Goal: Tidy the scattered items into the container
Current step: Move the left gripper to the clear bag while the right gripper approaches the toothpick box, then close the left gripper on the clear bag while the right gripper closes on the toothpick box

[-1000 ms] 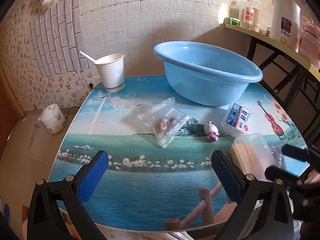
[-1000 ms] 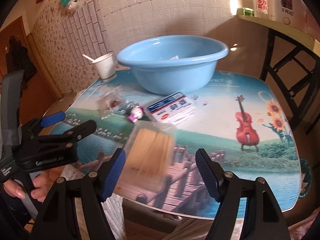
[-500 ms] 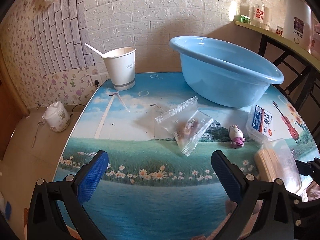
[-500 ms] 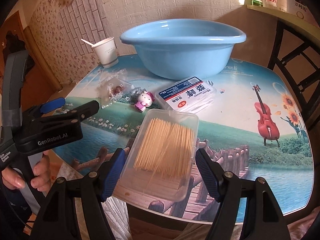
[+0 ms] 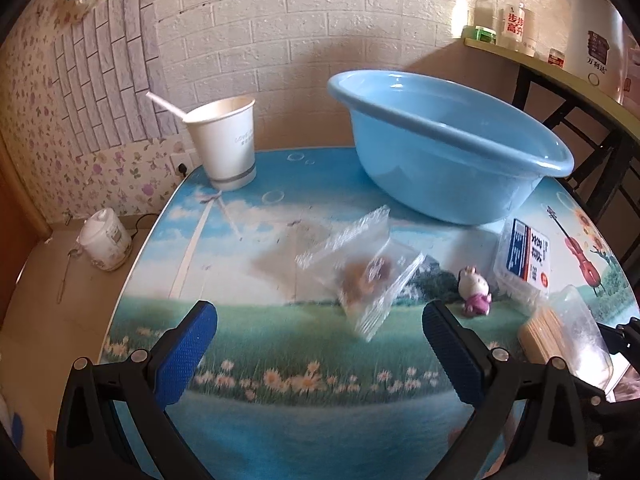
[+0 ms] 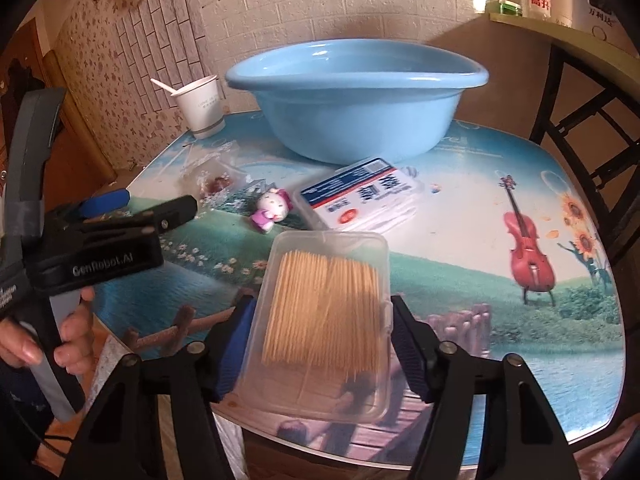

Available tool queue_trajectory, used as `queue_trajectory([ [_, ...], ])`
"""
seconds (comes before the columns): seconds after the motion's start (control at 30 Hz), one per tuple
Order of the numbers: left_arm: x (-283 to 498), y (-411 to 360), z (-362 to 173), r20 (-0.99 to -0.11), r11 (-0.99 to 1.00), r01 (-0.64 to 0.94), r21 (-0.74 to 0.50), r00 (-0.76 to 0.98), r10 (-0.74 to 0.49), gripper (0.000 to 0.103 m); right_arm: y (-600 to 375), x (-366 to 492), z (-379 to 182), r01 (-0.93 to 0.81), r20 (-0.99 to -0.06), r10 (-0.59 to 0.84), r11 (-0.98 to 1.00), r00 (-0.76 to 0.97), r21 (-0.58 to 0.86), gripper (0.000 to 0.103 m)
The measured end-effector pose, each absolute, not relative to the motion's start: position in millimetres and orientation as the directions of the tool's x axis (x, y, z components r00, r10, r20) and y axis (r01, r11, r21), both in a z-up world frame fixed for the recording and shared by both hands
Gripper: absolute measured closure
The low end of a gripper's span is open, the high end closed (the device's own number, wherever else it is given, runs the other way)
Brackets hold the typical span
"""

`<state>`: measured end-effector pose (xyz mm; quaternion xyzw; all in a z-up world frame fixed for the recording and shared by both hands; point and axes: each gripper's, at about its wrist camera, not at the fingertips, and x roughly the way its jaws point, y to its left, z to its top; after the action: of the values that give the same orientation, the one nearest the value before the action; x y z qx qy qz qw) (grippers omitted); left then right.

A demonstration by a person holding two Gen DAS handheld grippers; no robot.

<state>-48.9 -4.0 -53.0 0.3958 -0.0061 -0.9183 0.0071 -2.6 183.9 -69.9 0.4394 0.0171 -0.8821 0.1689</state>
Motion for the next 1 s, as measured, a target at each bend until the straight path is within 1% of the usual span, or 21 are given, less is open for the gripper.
queue_trajectory([
  [0.3,-75,7,-51,-0.728,-0.996,-0.072,0.056,-0.685,0.009,0.000,219,-11,-64,0.235,-0.766,-0.245,-0.964,-0.595,0.126,0.039],
  [0.33,-77,8,-51,-0.732,-0.995,-0.079,0.054,-0.681,0.015,0.004,221,-11,-64,0.230,-0.766,-0.243,-0.965,-0.596,0.126,0.039],
  [0.37,-78,8,-52,-0.735,-0.995,-0.087,0.051,-0.678,0.021,0.012,223,-12,-64,0.227,-0.766,-0.241,-0.966,-0.596,0.127,0.039],
  [0.4,-80,8,-54,-0.740,-0.995,-0.088,0.048,-0.672,0.023,0.017,225,-13,-65,0.222,-0.767,-0.238,-0.967,-0.596,0.128,0.039],
  [0.47,-82,8,-55,-0.755,-0.995,-0.096,0.040,-0.655,0.033,0.034,228,-15,-66,0.212,-0.768,-0.233,-0.969,-0.597,0.130,0.039],
  [0.5,-84,7,-58,-0.763,-0.995,-0.097,0.033,-0.645,0.037,0.038,230,-15,-66,0.208,-0.767,-0.232,-0.969,-0.598,0.131,0.039],
  [0.53,-85,6,-60,-0.769,-0.995,-0.097,0.030,-0.638,0.039,0.040,235,-15,-64,0.205,-0.767,-0.231,-0.970,-0.599,0.132,0.039],
  [0.73,-86,8,-66,-0.783,-0.993,-0.114,0.035,-0.621,0.044,0.041,235,-24,-68,0.193,-0.764,-0.229,-0.971,-0.603,0.139,0.039],
  [0.8,-87,10,-67,-0.787,-0.992,-0.125,0.033,-0.615,0.052,0.046,236,-24,-68,0.189,-0.763,-0.227,-0.972,-0.605,0.139,0.039],
  [0.87,-87,13,-67,-0.788,-0.990,-0.140,0.023,-0.612,0.068,0.056,237,-24,-69,0.184,-0.763,-0.224,-0.973,-0.606,0.139,0.039],
  [0.97,-89,15,-68,-0.789,-0.989,-0.149,0.013,-0.609,0.081,0.064,238,-25,-70,0.180,-0.762,-0.221,-0.974,-0.608,0.139,0.039],
  [1.0,-88,16,-67,-0.789,-0.989,-0.151,0.009,-0.608,0.086,0.065,239,-25,-70,0.178,-0.762,-0.221,-0.974,-0.608,0.140,0.039],
])
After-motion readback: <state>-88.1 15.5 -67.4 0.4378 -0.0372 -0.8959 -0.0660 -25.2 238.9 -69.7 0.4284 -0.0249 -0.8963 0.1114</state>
